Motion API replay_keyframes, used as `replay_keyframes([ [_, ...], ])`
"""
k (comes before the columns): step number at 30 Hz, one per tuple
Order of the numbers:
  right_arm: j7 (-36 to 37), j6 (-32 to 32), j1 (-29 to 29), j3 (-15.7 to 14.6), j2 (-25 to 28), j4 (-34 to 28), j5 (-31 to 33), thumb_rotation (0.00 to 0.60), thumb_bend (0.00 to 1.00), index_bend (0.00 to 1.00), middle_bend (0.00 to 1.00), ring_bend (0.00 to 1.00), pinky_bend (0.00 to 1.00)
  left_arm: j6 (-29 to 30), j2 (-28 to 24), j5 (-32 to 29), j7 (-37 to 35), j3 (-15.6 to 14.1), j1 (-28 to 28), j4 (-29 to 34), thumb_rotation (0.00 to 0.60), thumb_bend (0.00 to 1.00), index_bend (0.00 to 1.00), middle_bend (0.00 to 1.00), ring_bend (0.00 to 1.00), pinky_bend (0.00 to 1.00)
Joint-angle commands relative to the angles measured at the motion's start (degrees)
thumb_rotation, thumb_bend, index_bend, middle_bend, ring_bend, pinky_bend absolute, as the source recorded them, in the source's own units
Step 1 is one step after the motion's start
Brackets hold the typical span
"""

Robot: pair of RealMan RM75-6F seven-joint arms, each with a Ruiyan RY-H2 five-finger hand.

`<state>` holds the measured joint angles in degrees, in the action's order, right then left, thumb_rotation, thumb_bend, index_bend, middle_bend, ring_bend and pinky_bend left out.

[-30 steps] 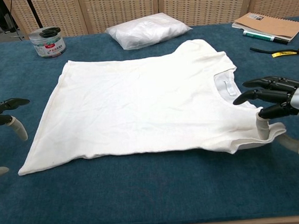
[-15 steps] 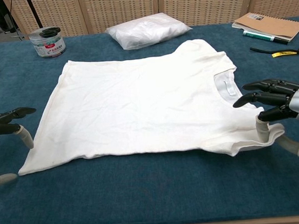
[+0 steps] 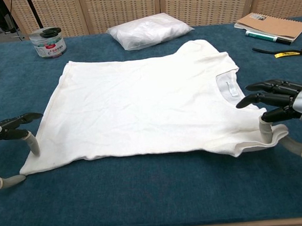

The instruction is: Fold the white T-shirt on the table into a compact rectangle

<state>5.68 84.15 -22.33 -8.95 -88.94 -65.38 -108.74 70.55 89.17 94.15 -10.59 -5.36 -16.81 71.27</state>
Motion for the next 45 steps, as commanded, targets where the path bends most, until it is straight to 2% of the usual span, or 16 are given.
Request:
replay_keyframes([
  [1,0.0,0.0,0.0,0.0,0.0,0.0,0.0,0.6,0.62,0.66,0.18,0.0,0.07,0.1,0.4,0.0,-0.4,-0.1,-0.1,-0.3,0.6,0.3,0.48,0.0,0.0,0.0],
  [7,0.2,0.1,0.1,0.0,0.0,0.0,0.0,0.6,0.62,0.66,0.18,0.0,0.07,0.4,1.0,-0.1,-1.3,-0.3,-0.1,-1.0,0.6,0.42,0.57,0.0,0.0,0.0],
  [11,0.2,0.2,0.1,-0.1,0.0,0.0,-0.1,0.6,0.62,0.66,0.18,0.0,0.07,0.5,1.0,-0.5,-1.0,-0.2,-0.1,-1.0,0.6,0.51,0.6,0.0,0.0,0.0],
  [18,0.5,0.2,0.1,-0.4,0.0,-0.2,-0.5,0.6,0.62,0.66,0.18,0.0,0.07,0.4,0.3,-0.6,-1.5,-0.3,-0.4,-0.2,0.6,0.6,0.7,0.0,0.0,0.0],
  [22,1.4,0.2,-0.1,-0.9,0.3,-0.9,-0.9,0.6,0.62,0.66,0.18,0.0,0.07,1.2,-0.8,1.1,-1.9,-1.2,-0.7,0.4,0.6,0.62,0.71,0.0,0.0,0.0],
  [26,6.2,0.0,-0.8,-2.1,2.6,-4.0,-1.4,0.6,0.62,0.66,0.18,0.0,0.07,3.8,-4.3,3.2,-2.8,-2.3,-0.5,4.8,0.6,0.63,0.71,0.0,0.0,0.0],
  [35,13.5,-2.6,-3.6,-5.5,8.5,-9.3,-3.9,0.6,0.62,0.67,0.21,0.0,0.1,2.6,-14.3,5.2,2.7,-5.6,-0.9,18.4,0.6,0.64,0.71,0.0,0.0,0.0],
  [45,14.9,-1.5,-4.6,-9.4,13.3,-14.0,-9.0,0.6,0.62,0.67,0.23,0.0,0.1,-0.2,-22.9,7.4,0.8,-10.9,-1.3,26.8,0.6,0.66,0.72,0.0,0.0,0.0],
])
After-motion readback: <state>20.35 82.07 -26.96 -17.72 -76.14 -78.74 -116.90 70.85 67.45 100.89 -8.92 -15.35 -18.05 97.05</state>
